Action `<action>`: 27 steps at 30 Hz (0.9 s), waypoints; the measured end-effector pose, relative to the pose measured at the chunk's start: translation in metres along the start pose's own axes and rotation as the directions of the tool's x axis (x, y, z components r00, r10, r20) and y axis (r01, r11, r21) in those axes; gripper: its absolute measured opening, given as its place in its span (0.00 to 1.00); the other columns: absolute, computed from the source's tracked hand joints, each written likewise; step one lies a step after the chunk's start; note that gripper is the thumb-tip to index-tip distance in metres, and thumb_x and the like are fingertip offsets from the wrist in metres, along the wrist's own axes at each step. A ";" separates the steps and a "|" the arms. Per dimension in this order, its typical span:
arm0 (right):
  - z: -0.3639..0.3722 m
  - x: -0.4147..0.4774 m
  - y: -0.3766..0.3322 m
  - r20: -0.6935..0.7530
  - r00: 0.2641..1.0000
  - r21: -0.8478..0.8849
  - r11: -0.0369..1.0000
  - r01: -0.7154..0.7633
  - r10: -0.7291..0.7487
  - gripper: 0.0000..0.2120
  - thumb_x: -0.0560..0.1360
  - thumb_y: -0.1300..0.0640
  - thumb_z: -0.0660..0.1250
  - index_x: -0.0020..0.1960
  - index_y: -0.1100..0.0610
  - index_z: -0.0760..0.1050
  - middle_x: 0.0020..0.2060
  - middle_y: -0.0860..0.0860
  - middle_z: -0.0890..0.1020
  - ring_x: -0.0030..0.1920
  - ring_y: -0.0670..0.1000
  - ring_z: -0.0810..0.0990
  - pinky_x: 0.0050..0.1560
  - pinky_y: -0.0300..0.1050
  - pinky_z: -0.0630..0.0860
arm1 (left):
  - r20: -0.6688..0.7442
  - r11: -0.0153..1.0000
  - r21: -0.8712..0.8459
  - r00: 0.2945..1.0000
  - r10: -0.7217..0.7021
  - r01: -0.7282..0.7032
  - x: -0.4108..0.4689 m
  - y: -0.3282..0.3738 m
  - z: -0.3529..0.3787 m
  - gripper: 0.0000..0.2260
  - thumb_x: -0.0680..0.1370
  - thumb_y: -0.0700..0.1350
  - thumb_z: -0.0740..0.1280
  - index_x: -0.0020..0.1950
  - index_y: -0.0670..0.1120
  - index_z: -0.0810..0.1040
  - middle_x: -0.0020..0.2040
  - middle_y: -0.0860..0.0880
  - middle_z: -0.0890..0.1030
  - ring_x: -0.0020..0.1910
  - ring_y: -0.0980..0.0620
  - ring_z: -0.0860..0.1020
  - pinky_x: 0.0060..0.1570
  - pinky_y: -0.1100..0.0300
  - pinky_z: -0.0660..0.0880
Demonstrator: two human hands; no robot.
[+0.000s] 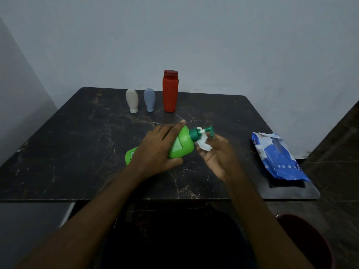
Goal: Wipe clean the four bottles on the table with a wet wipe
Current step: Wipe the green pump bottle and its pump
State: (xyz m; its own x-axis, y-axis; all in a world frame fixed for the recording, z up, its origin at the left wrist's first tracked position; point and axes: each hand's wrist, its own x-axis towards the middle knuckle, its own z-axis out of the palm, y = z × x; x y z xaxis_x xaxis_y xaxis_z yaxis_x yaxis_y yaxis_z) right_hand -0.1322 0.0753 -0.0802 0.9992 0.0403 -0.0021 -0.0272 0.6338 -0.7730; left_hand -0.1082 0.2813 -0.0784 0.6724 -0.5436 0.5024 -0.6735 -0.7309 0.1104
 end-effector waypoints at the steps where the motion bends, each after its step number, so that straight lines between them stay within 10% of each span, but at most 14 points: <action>1: 0.006 -0.002 0.004 -0.002 1.000 0.001 1.000 -0.008 0.008 0.11 0.75 0.71 0.60 0.54 0.67 0.77 0.44 0.56 0.84 0.40 0.49 0.82 0.37 0.38 0.79 | -0.014 1.000 -0.016 1.000 -0.015 0.015 0.000 -0.001 -0.001 0.45 0.69 0.60 0.70 0.82 0.47 0.59 0.68 0.44 0.74 0.61 0.44 0.75 0.57 0.46 0.76; 8: 0.005 -0.029 -0.005 -0.002 0.996 -0.246 0.965 0.088 -0.091 0.20 0.76 0.74 0.58 0.42 0.59 0.85 0.40 0.55 0.86 0.40 0.50 0.84 0.43 0.41 0.81 | -0.085 0.997 -0.044 0.994 -0.062 0.058 -0.001 -0.001 -0.008 0.42 0.69 0.61 0.69 0.79 0.46 0.62 0.64 0.44 0.75 0.57 0.45 0.76 0.53 0.46 0.77; 12: 0.007 -0.035 -0.034 -0.068 0.970 -0.358 0.913 0.196 -0.234 0.11 0.79 0.68 0.61 0.53 0.58 0.80 0.46 0.49 0.87 0.48 0.50 0.85 0.48 0.44 0.83 | -0.142 0.997 -0.057 0.988 -0.064 0.056 -0.002 0.001 -0.009 0.40 0.68 0.59 0.70 0.75 0.44 0.65 0.59 0.42 0.75 0.53 0.43 0.77 0.50 0.45 0.78; 22: 0.050 -0.049 -0.043 0.445 0.690 -0.816 0.059 0.574 -0.571 0.12 0.78 0.63 0.68 0.61 0.60 0.81 0.47 0.53 0.82 0.45 0.45 0.80 0.44 0.34 0.77 | -0.228 0.991 -0.116 0.969 -0.096 0.071 -0.005 -0.005 -0.010 0.38 0.68 0.56 0.71 0.74 0.44 0.64 0.58 0.38 0.76 0.51 0.39 0.78 0.48 0.44 0.78; 27: 0.042 -0.052 -0.058 0.379 0.733 -0.730 0.305 0.612 -0.566 0.04 0.75 0.60 0.68 0.46 0.55 0.82 0.34 0.46 0.82 0.33 0.44 0.79 0.33 0.37 0.76 | -0.198 0.994 -0.102 0.978 -0.060 0.040 -0.006 -0.006 -0.010 0.36 0.70 0.56 0.71 0.74 0.44 0.64 0.59 0.38 0.75 0.53 0.38 0.78 0.49 0.41 0.77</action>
State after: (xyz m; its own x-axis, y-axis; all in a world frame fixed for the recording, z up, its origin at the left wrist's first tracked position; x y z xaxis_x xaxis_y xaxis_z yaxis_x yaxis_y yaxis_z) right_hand -0.1841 0.0689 -0.0079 0.7361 -0.0364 0.6758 0.6252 -0.3458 -0.6996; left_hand -0.1111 0.2926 -0.0736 0.6371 -0.4066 0.6548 -0.6740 -0.7060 0.2174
